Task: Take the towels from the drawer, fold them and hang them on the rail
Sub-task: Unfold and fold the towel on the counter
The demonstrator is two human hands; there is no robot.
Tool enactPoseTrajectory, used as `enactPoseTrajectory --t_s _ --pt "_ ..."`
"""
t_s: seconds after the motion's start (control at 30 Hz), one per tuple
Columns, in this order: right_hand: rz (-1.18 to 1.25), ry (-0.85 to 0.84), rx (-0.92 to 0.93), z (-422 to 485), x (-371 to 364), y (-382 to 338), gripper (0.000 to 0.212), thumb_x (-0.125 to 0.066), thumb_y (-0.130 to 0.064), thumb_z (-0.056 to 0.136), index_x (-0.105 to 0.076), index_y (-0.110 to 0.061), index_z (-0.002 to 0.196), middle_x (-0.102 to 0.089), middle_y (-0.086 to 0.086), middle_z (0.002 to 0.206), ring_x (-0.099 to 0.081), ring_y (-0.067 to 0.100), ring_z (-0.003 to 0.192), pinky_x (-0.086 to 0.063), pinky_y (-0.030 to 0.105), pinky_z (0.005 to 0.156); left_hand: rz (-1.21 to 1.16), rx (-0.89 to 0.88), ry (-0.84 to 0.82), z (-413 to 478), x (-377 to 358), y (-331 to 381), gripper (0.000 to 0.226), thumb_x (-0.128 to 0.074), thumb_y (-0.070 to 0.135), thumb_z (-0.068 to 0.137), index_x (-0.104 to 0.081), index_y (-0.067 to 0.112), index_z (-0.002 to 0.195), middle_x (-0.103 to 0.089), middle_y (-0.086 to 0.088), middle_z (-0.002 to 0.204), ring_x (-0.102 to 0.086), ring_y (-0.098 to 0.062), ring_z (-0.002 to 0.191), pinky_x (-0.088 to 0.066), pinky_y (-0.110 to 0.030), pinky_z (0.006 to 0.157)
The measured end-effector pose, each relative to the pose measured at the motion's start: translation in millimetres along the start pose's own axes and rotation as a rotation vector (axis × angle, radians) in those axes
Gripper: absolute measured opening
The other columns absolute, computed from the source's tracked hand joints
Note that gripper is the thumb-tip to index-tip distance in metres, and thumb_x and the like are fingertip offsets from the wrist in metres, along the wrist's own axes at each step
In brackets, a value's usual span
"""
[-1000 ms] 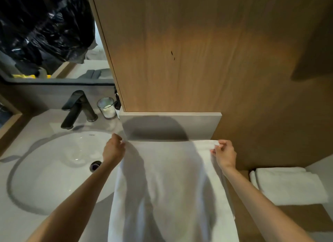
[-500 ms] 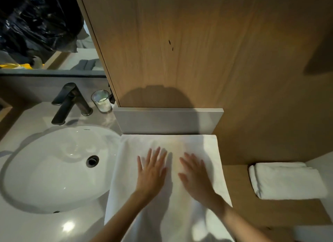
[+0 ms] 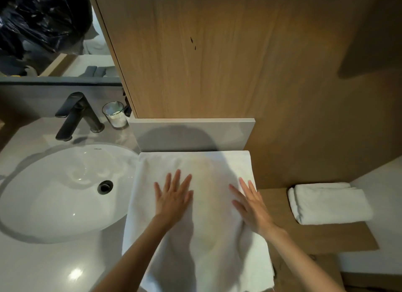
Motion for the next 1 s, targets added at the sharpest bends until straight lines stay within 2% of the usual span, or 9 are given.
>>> enactPoseTrajectory --t_s 0.13,0.27,0.33,0.4,0.5,0.67,0.83,0.9,1.0 --pt "0.31 0.105 -0.105 -44 7 15 0.045 -0.041 -0.039 0.101 -0.038 -0.034 0.146 -0.014 -0.016 0.159 -0.014 0.007 0.147 -0.022 0.035 0.119 -0.07 -0.041 0.008 -32 14 19 0.086 0.022 0.063 0.075 -0.001 0.035 0.153 0.006 0.003 0.161 0.004 -0.026 0.148 0.002 -0.048 0.117" --pt "0.364 0.167 -0.191 -92 4 23 0.038 -0.045 -0.034 0.1 -0.046 -0.034 0.138 -0.032 -0.014 0.15 -0.034 0.007 0.137 -0.036 0.037 0.113 -0.063 -0.096 -0.065 -75 2 37 0.052 -0.01 0.049 0.1 -0.003 0.04 0.151 0.001 0.003 0.162 0.0 -0.026 0.149 -0.004 -0.045 0.118" --pt "0.383 0.225 -0.259 -114 2 23 0.035 -0.048 -0.029 0.1 -0.048 -0.031 0.135 -0.042 -0.012 0.142 -0.052 0.003 0.117 -0.047 0.025 0.098 -0.012 -0.116 -0.102 -93 -7 43 0.05 -0.02 0.042 0.103 -0.006 0.04 0.151 0.001 -0.002 0.162 -0.001 -0.032 0.148 -0.009 -0.051 0.117" --pt "0.374 0.252 -0.362 -132 -5 27 0.036 -0.05 -0.03 0.098 -0.048 -0.028 0.134 -0.046 -0.009 0.131 -0.062 0.003 0.089 -0.049 0.017 0.076 0.034 -0.129 -0.128 -107 -14 45 0.05 -0.02 0.04 0.103 -0.007 0.038 0.151 0.004 -0.008 0.161 0.003 -0.04 0.146 -0.01 -0.059 0.114" --pt "0.397 0.232 -0.474 -155 -20 30 0.032 -0.056 -0.033 0.096 -0.048 -0.027 0.127 -0.052 -0.007 0.118 -0.059 0.007 0.09 -0.049 0.025 0.078 0.04 -0.124 -0.134 -118 -18 41 0.051 -0.02 0.045 0.102 -0.005 0.04 0.151 0.009 -0.008 0.16 0.008 -0.042 0.145 -0.005 -0.067 0.111" --pt "0.346 0.241 -0.496 -173 -28 29 0.012 -0.065 -0.028 0.09 -0.059 -0.024 0.099 -0.061 0.002 0.099 -0.058 0.01 0.085 -0.044 0.021 0.07 0.037 -0.107 -0.178 -114 -22 35 0.054 -0.024 0.049 0.101 0.0 0.047 0.149 0.016 -0.003 0.16 0.015 -0.04 0.144 0.0 -0.069 0.108" --pt "0.339 0.248 -0.503 -176 -24 11 0.017 -0.071 -0.031 0.086 -0.062 -0.019 0.078 -0.059 -0.002 0.087 -0.054 0.012 0.088 -0.037 0.017 0.067 0.002 -0.106 -0.18 -115 -24 29 0.051 -0.009 0.057 0.098 0.001 0.05 0.148 0.02 0.001 0.159 0.019 -0.035 0.145 0.009 -0.066 0.109" --pt "0.356 0.305 -0.479 -178 -18 -6 0.022 -0.069 -0.03 0.087 -0.058 -0.017 0.073 -0.059 0.002 0.083 -0.054 0.013 0.082 -0.035 0.016 0.062 0.016 -0.111 -0.173 -115 -23 29 0.066 0.007 0.069 0.086 0.001 0.049 0.148 0.02 0.0 0.159 0.019 -0.035 0.145 0.01 -0.066 0.108" --pt "0.459 0.482 -0.452 -187 1 -34 0.017 -0.067 -0.027 0.09 -0.057 -0.018 0.08 -0.06 0.0 0.075 -0.054 0.009 0.065 -0.038 0.015 0.055 0.043 -0.114 -0.204 -113 -22 28 0.055 -0.011 0.059 0.098 0.001 0.046 0.15 0.02 0.001 0.159 0.019 -0.036 0.145 0.008 -0.066 0.109"
Point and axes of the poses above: each hand's wrist, its own z-axis towards the middle knuckle, its own x-axis out of the back of the hand, y = z × x, the point moved 5 cm from there along z, towards the middle knuckle
